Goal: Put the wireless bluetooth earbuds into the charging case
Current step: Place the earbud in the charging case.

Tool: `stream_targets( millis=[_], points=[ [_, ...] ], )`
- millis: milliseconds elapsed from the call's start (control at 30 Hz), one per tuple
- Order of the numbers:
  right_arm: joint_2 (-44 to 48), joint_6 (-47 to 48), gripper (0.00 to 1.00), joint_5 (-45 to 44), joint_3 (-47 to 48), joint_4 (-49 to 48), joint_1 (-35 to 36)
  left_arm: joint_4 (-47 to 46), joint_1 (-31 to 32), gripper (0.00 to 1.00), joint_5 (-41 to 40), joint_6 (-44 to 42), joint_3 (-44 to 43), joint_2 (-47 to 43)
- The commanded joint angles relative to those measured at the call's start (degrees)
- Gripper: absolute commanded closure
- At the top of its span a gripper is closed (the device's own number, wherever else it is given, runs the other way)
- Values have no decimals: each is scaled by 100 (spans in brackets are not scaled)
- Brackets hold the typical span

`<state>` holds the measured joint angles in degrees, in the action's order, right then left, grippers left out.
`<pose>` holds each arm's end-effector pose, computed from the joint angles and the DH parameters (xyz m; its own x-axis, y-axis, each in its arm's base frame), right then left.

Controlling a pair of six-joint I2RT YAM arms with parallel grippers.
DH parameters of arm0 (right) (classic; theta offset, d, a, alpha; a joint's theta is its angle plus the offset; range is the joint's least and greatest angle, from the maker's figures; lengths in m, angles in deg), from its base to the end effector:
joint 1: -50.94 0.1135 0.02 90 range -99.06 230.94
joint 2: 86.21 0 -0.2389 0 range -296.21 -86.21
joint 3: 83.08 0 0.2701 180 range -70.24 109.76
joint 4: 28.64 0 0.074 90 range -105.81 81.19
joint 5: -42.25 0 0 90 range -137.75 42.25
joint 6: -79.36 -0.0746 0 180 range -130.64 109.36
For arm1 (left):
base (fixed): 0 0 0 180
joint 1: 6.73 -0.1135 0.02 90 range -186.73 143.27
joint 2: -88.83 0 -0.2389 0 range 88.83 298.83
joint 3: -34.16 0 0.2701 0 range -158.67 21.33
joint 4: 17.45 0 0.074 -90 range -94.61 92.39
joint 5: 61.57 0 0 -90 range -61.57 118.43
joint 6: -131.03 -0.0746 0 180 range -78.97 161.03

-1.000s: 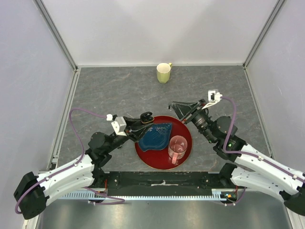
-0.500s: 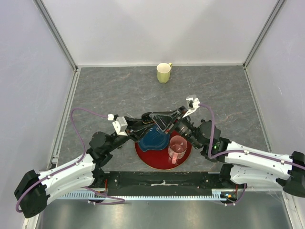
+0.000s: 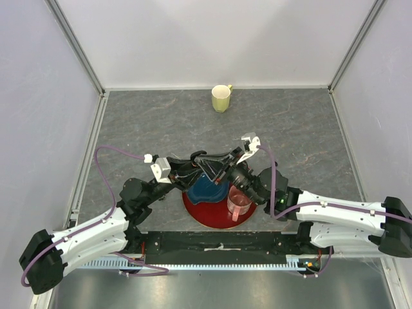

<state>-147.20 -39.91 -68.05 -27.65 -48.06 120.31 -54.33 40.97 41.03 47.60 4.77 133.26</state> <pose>0.1344 0.2836 0.3307 -0.2975 0.5113 -0.8063 -0.7034 0.4536 0.5472 0.1539 -0.1933 0.2653 0.1505 -0.3314 -0.9314 0.8811 0.4722 -0.0256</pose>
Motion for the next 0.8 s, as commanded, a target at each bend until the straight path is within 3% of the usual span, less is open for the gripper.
stream_targets(
  millis=[0, 767],
  points=[
    [-132, 299, 100, -387, 224, -378, 191, -355, -15, 98, 41, 46, -225, -22],
    [-290, 388, 100, -933, 197, -739, 297, -390, -7, 98, 120, 152, -181, -101]
  ],
)
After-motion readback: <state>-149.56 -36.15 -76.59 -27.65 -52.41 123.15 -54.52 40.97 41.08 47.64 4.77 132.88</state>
